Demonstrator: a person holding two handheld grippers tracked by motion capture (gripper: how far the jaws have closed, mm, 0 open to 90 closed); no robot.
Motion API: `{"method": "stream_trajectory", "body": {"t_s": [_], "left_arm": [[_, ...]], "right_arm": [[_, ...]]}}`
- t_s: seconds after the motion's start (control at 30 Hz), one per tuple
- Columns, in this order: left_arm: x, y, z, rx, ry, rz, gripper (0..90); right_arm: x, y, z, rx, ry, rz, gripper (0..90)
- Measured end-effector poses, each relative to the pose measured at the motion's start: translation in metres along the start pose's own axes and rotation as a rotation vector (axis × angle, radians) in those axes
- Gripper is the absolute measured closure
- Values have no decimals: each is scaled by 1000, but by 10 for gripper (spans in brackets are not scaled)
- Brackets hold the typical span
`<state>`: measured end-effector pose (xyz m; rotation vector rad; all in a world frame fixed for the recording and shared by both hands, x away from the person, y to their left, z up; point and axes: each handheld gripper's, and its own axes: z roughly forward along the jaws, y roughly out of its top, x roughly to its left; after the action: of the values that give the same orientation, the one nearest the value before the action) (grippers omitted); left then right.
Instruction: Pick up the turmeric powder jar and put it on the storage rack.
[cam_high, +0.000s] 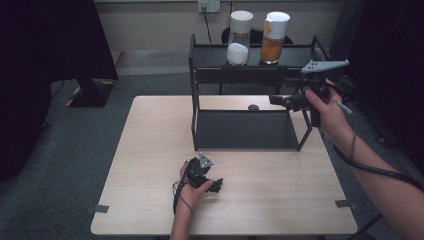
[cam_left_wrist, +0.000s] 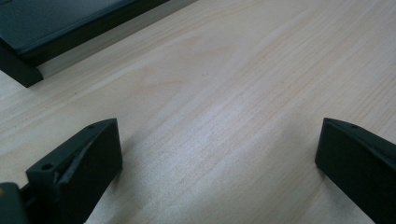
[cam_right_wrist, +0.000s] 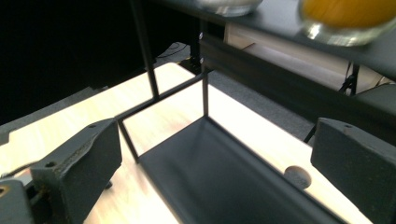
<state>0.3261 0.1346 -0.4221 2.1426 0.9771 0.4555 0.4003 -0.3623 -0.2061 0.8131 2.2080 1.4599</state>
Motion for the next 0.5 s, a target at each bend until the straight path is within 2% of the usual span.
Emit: {"method": "stream_trajectory", "body": {"t_s": [0.33, 0.5], "left_arm": [[0, 0, 0, 0, 0, 0, 0], [0, 0, 0, 0, 0, 0, 0]], "right_arm": [[-2, -57, 10, 10, 32, 49, 11], [0, -84, 16, 22, 51, 55, 11]]}}
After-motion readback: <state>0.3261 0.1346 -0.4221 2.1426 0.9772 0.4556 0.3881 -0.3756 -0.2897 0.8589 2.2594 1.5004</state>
